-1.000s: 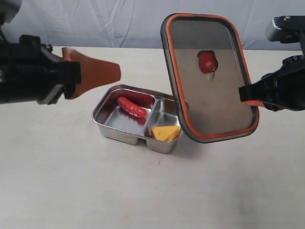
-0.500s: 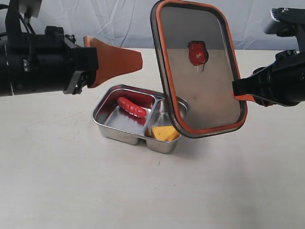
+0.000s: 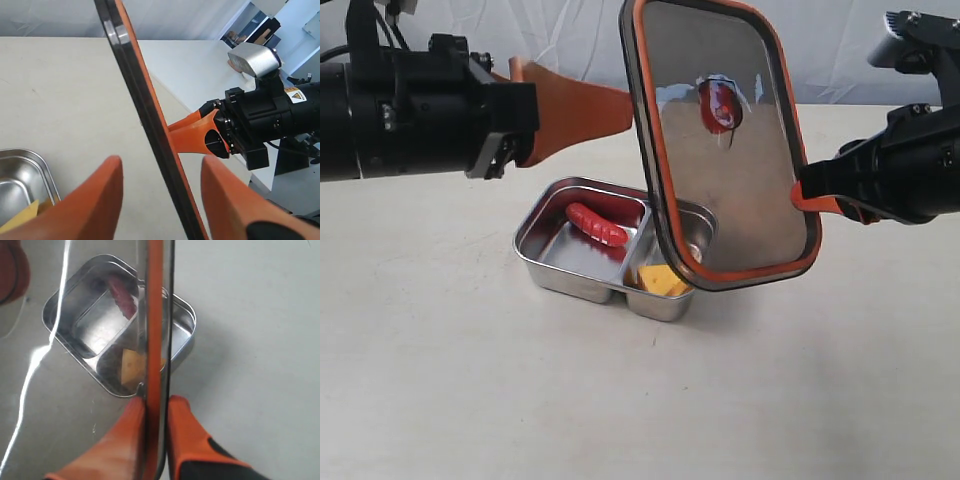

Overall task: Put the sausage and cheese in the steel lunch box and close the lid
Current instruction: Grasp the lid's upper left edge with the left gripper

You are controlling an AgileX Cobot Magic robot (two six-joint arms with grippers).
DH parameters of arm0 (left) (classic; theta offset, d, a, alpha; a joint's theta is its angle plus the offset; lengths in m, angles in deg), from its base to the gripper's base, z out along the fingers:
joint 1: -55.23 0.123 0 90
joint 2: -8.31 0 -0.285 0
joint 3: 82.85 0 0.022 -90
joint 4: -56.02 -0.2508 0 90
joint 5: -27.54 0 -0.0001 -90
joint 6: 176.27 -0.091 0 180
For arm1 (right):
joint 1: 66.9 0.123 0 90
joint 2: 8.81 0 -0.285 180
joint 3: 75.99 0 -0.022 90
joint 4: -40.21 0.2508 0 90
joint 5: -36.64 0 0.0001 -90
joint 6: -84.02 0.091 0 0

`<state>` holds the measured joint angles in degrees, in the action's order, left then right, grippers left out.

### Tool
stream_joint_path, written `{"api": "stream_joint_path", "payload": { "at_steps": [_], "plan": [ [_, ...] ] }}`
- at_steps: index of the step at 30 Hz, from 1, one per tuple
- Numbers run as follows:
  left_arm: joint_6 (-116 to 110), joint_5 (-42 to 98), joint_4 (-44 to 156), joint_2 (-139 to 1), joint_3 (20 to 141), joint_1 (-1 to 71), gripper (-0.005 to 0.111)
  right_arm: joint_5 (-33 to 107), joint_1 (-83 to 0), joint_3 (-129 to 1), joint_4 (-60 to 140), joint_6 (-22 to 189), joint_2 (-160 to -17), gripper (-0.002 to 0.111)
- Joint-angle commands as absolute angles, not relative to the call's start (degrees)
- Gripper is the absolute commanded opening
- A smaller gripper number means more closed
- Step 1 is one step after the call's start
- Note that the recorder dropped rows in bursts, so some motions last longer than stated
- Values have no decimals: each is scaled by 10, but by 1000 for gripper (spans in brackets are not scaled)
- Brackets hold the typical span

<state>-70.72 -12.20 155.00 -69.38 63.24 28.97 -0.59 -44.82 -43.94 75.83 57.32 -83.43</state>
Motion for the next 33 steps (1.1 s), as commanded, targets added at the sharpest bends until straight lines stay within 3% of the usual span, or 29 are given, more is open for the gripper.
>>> {"api": "stream_joint_path", "payload": {
  "at_steps": [1,33],
  "plan": [
    [-718,-115,1560,-696,641,290,47,-4,-452,-436,768,564,-832,-1],
    [-734,-158,1560,-786,689,290,47,-24,-450,-436,775,553,-832,-1]
  ]
}}
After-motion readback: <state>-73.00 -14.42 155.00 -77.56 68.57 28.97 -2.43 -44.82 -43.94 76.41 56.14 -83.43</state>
